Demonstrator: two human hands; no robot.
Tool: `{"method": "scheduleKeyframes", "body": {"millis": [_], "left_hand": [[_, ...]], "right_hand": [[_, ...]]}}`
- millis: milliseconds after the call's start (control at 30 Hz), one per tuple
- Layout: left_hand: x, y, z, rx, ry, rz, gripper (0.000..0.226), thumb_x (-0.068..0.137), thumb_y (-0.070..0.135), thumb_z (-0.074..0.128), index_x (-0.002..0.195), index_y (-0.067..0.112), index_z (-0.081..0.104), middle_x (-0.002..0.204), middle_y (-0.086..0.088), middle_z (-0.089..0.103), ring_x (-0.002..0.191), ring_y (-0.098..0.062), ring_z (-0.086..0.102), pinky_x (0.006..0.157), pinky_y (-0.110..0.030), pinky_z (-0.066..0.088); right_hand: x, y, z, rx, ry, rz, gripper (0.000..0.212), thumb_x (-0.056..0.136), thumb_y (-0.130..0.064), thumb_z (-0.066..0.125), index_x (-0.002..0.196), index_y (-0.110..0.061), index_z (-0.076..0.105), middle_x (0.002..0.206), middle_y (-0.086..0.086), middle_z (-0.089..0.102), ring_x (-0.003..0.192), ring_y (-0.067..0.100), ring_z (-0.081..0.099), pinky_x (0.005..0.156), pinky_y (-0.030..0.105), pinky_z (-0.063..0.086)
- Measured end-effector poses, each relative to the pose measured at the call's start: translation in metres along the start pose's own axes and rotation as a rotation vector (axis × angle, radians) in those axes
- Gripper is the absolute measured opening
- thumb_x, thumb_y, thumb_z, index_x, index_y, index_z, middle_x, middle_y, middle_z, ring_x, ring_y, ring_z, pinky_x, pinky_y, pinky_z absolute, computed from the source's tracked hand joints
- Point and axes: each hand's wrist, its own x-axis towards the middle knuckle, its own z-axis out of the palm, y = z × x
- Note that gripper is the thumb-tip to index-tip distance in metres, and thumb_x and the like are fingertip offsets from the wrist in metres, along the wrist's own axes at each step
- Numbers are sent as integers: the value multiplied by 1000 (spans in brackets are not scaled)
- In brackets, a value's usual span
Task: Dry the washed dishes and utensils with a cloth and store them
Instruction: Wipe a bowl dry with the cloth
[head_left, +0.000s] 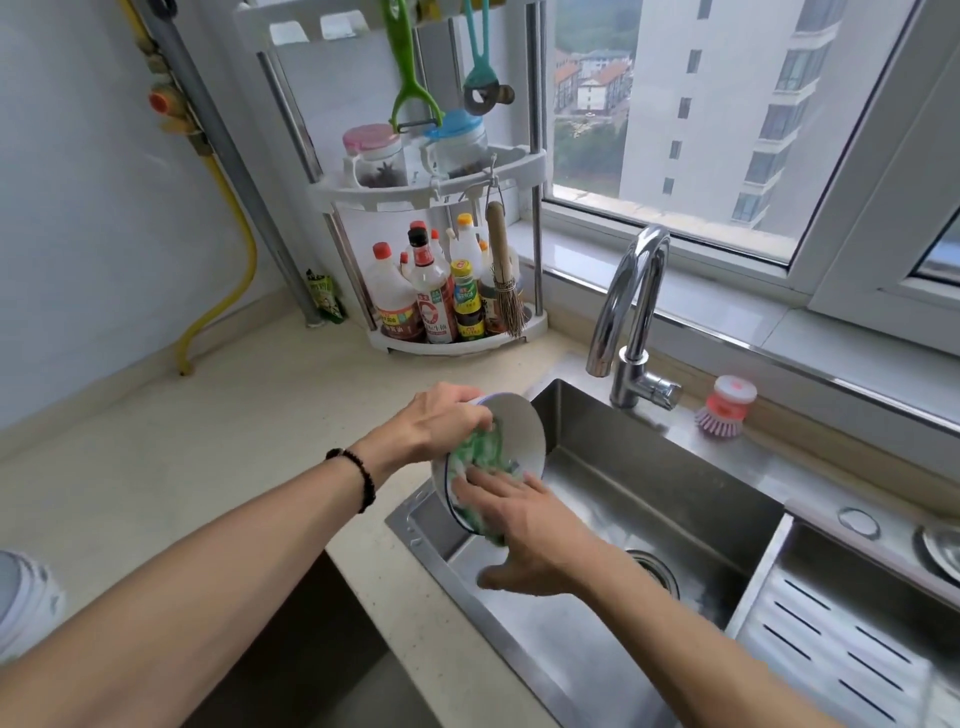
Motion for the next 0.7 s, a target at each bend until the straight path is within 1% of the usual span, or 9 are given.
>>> {"method": "scheduleKeyframes", "body": {"millis": [33, 100, 167, 267, 333, 400, 467, 600, 700], "left_hand": [[0, -1, -2, -4, -32, -14, 20, 73, 36, 53, 83, 24, 65, 88, -5, 68, 83, -23, 63, 64, -31, 46], [0, 0, -4, -60, 19, -22, 18, 67, 36, 51, 73, 22, 61, 81, -4, 65, 76, -22, 58, 62, -29, 40], [-2, 5, -1, -108, 127, -18, 18, 63, 36, 49, 65, 20, 56, 73, -1, 61, 71, -20, 53, 62, -31, 37], [-2, 9, 6, -86, 233, -16, 25, 62, 38, 48, 69, 16, 59, 74, -3, 61, 73, -21, 52, 65, -33, 37], [0, 11, 3, -74, 185, -35, 27, 59, 37, 50, 71, 15, 61, 79, -8, 64, 76, -24, 55, 66, -33, 39], [2, 13, -8, -106, 25, -100, 32, 56, 35, 53, 79, 16, 65, 85, -12, 67, 76, -30, 63, 62, -31, 46], [6, 14, -18, -130, -137, -183, 53, 57, 36, 57, 102, 12, 68, 95, -18, 73, 80, -37, 72, 58, -32, 53], [10, 7, -21, -322, -167, -166, 62, 67, 53, 64, 123, 26, 61, 114, -14, 70, 102, -33, 70, 82, -44, 58], [7, -13, -1, -652, -45, -65, 62, 72, 39, 69, 130, 23, 56, 120, -19, 68, 106, -38, 68, 91, -51, 55]], "right_hand": [[-3, 9, 2, -238, 15, -15, 104, 80, -31, 77, 159, -32, 9, 168, -5, 10, 154, 19, 10, 125, 47, 0], [-2, 14, 3, -277, 40, -10, 104, 81, -30, 75, 159, -34, 7, 169, -4, 2, 155, 19, -1, 121, 50, -13], [4, 6, 5, 104, 61, 49, 96, 80, -38, 74, 158, -32, 20, 168, -4, 8, 155, 18, 3, 122, 52, -12], [8, -9, 8, 668, 120, 71, 91, 75, -51, 72, 155, -33, 32, 164, -8, 23, 151, 11, 17, 124, 55, 4], [1, -1, 3, 505, 110, 44, 89, 80, -40, 71, 157, -33, 27, 165, -8, 22, 152, 10, 18, 124, 56, -3], [-7, 15, 0, -22, 202, -66, 84, 84, -23, 70, 154, -36, 26, 163, -5, 29, 151, 15, 24, 122, 58, -8], [-7, 29, -3, -330, 316, -181, 77, 84, -13, 71, 148, -36, 36, 154, -2, 45, 145, 20, 39, 120, 60, 0], [1, 36, -10, -383, 457, -195, 58, 78, -11, 77, 128, -30, 56, 122, 0, 66, 118, 25, 61, 116, 63, 28], [10, 21, -14, -325, 567, -109, 45, 74, -8, 71, 112, -30, 61, 93, -2, 62, 91, 26, 61, 99, 51, 48]]}}
